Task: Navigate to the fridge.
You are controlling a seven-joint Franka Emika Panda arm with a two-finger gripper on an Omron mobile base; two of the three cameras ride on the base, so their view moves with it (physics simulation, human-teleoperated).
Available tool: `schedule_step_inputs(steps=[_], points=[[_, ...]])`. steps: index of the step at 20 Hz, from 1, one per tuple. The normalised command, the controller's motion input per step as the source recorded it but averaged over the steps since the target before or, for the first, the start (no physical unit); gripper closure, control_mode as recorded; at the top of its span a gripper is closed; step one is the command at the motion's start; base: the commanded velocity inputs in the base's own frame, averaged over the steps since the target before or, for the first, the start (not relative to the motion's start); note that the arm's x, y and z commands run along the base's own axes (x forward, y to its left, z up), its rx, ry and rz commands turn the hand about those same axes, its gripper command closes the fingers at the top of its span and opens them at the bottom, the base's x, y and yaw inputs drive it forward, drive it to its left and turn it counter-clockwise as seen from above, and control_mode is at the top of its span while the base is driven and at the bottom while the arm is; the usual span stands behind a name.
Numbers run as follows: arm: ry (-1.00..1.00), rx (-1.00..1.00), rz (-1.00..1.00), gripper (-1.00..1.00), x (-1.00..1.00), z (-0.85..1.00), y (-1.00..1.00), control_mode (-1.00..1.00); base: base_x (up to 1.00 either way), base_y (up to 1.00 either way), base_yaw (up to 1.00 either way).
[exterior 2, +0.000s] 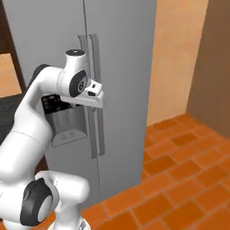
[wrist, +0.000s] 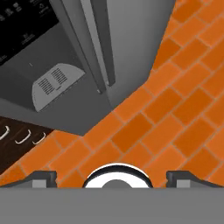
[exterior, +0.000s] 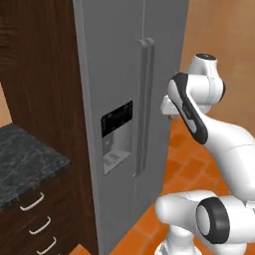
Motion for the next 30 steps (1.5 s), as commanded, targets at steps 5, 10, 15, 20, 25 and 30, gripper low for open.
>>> schedule_step_inputs(steps=[5,10,15,20,25,30], points=[[0.0,0.0,0.0,-1.0,0.0,0.0,0.0,1.0,0.26,-0.47,0.59],[0.0,0.0,0.0,-1.0,0.0,0.0,0.0,1.0,0.22,-0.52,0.62],[0.0,0.0,0.0,-1.0,0.0,0.0,0.0,1.0,0.41,-0.82,0.49],[0.0,0.0,0.0,-1.0,0.0,0.0,0.0,1.0,0.57,-0.59,0.15],[0.0,0.0,0.0,-1.0,0.0,0.0,0.0,1.0,0.25,0.0,0.0],[0.0,0.0,0.0,-1.0,0.0,0.0,0.0,1.0,0.27,0.0,0.04]])
